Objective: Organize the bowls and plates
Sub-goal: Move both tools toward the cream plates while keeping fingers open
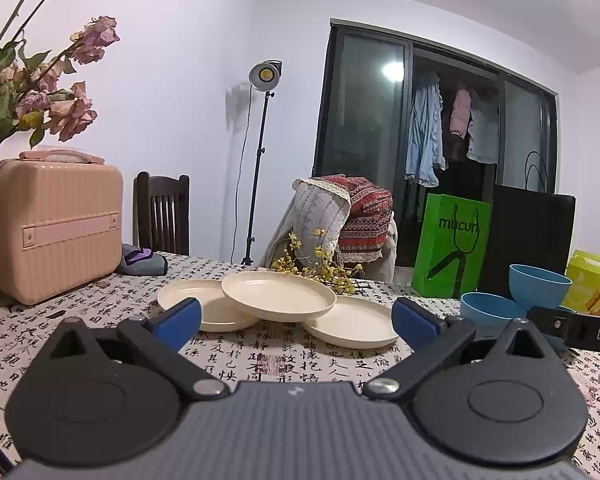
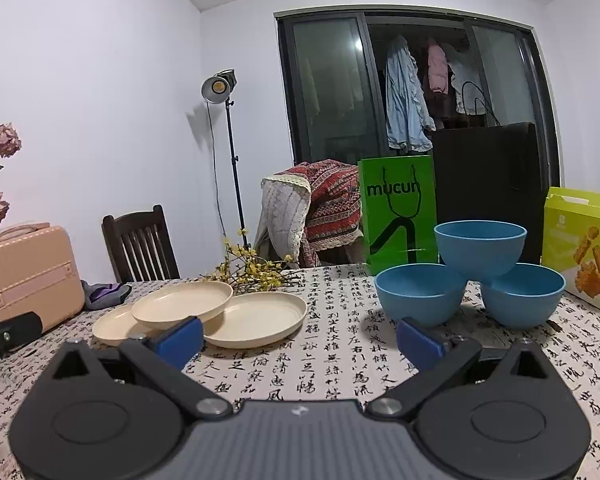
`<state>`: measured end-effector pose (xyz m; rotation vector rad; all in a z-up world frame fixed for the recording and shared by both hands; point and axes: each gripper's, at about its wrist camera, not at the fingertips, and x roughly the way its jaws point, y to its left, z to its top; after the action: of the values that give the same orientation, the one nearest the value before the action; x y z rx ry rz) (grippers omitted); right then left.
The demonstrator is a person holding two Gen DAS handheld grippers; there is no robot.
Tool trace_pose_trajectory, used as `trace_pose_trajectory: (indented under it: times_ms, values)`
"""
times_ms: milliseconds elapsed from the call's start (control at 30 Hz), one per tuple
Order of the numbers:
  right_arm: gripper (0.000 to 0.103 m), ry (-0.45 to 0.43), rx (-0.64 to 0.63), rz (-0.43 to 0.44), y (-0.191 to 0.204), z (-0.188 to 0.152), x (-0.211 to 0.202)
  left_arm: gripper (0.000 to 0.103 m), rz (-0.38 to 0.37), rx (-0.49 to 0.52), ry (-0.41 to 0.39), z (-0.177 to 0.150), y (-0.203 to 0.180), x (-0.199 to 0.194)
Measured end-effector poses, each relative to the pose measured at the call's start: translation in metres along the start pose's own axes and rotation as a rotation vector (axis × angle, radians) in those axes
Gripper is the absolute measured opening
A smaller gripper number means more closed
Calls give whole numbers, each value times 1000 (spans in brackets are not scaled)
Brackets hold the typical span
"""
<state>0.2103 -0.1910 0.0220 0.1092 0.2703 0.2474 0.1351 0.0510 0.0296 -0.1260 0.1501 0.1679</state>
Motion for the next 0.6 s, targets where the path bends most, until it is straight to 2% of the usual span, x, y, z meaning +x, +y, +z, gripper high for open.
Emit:
trace_pose_trajectory:
  times_ms: [600]
  values:
    - [103, -3, -37, 36, 17, 14, 38, 103, 25, 6, 10, 14, 7, 34]
